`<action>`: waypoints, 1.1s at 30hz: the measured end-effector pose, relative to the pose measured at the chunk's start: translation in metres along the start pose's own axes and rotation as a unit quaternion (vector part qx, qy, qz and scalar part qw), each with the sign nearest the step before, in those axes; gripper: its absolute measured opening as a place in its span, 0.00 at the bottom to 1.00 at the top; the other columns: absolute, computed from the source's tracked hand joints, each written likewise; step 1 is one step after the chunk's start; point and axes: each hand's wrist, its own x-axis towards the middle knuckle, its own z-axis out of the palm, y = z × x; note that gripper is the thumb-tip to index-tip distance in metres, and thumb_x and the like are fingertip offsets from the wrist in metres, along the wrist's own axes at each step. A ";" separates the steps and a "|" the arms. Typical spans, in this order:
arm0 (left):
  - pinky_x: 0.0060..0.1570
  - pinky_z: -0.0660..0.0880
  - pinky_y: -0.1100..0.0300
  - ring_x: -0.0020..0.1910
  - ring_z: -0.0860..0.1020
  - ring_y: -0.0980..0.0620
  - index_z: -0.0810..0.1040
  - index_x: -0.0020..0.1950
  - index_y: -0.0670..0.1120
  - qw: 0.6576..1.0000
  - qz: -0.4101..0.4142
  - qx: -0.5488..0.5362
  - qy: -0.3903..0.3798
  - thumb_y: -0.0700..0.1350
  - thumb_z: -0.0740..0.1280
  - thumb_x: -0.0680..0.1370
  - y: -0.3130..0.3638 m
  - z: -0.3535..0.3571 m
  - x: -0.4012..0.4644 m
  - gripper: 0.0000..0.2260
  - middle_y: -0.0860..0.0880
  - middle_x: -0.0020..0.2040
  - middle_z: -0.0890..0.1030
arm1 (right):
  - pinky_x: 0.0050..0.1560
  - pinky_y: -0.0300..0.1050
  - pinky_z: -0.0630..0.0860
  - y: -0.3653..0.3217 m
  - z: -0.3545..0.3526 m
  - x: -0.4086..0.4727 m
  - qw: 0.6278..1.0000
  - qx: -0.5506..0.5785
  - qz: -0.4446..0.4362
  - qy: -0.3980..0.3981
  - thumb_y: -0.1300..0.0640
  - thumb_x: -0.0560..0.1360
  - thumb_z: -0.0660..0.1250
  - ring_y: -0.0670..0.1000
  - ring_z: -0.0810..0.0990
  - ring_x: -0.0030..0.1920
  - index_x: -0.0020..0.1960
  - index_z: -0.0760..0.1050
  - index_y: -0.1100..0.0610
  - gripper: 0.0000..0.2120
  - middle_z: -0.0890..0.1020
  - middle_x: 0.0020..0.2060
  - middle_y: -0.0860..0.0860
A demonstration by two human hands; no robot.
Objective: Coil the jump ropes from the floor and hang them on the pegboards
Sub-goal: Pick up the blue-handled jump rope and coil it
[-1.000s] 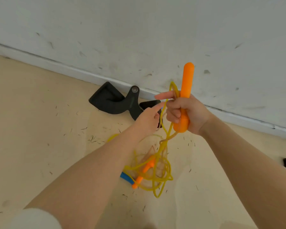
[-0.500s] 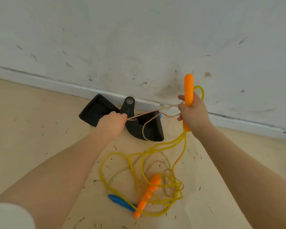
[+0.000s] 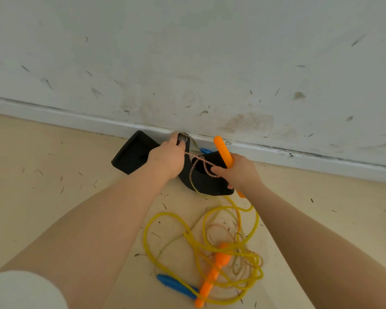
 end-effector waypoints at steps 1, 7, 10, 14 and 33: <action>0.52 0.76 0.51 0.65 0.67 0.43 0.56 0.75 0.45 1.000 0.000 -0.010 0.008 0.38 0.57 0.79 0.000 0.000 0.000 0.24 0.43 0.77 0.45 | 0.38 0.46 0.79 -0.001 0.002 0.001 1.000 -0.013 0.005 -0.003 0.47 0.72 0.69 0.52 0.81 0.36 0.50 0.66 0.51 0.14 0.77 0.39 0.52; 0.72 0.58 0.49 0.74 0.55 0.49 0.67 0.69 0.50 0.965 0.215 -0.144 0.035 0.51 0.56 0.80 0.024 0.001 -0.011 0.18 0.54 0.78 0.46 | 0.37 0.46 0.73 0.015 0.011 -0.011 0.995 0.013 -0.044 0.089 0.55 0.74 0.63 0.54 0.78 0.39 0.47 0.70 0.53 0.03 0.77 0.38 0.52; 0.75 0.49 0.51 0.76 0.47 0.50 0.70 0.67 0.46 0.925 0.348 -0.120 0.090 0.49 0.56 0.80 0.057 0.002 -0.022 0.17 0.51 0.78 0.44 | 0.33 0.44 0.73 0.024 0.001 -0.027 0.971 0.201 0.023 0.129 0.61 0.75 0.59 0.55 0.79 0.34 0.40 0.72 0.57 0.06 0.79 0.34 0.55; 0.67 0.64 0.53 0.68 0.68 0.44 0.78 0.47 0.42 0.882 0.420 -0.127 0.170 0.44 0.55 0.79 0.100 -0.010 -0.048 0.13 0.42 0.71 0.68 | 0.27 0.40 0.71 0.040 -0.026 -0.058 0.927 0.355 0.053 0.108 0.69 0.73 0.59 0.50 0.73 0.27 0.35 0.72 0.59 0.11 0.75 0.27 0.54; 0.36 0.69 0.65 0.31 0.71 0.56 0.76 0.46 0.49 0.865 0.248 -0.405 0.162 0.48 0.56 0.81 0.081 -0.124 -0.157 0.11 0.52 0.31 0.75 | 0.66 0.42 0.64 0.009 -0.065 -0.152 0.938 0.293 -0.183 -0.026 0.56 0.69 0.74 0.44 0.62 0.71 0.75 0.53 0.46 0.42 0.60 0.73 0.44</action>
